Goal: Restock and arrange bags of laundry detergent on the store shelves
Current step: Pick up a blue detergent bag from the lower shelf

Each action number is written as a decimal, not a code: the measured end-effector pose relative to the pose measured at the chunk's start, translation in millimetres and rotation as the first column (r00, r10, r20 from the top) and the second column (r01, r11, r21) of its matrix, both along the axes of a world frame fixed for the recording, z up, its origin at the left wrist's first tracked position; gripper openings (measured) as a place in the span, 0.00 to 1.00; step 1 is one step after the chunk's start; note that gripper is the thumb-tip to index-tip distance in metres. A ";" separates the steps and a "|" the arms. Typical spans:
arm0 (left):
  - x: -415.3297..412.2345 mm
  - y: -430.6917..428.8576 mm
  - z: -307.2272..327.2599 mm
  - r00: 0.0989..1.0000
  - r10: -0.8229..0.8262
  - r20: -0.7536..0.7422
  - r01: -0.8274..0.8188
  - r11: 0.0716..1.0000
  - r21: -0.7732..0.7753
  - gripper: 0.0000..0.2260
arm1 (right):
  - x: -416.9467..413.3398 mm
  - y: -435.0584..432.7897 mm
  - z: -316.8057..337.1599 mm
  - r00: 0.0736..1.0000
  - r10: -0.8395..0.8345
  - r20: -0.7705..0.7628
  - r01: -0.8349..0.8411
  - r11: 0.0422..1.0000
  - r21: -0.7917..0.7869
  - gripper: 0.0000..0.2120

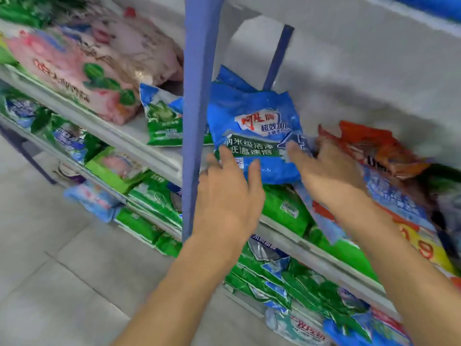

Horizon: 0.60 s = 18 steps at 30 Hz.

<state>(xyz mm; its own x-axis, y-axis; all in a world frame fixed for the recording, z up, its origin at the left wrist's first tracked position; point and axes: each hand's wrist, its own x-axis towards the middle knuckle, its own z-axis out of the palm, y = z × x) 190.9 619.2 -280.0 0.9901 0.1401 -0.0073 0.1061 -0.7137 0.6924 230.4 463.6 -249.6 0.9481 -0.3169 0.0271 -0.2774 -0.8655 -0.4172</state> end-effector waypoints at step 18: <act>-12.1 22.8 24.9 0.969 0.103 -0.223 -0.233 0.679 -0.696 0.29 | 13.5 -2.8 31.2 0.975 0.152 -0.163 0.058 0.530 0.846 0.15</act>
<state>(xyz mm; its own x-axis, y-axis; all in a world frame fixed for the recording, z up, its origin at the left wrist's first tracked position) 178.8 642.0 -255.2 0.9265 0.1918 -0.3236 0.3241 0.0298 0.9455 243.9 460.7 -218.4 0.9116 -0.0469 -0.4084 -0.4105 -0.1531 -0.8989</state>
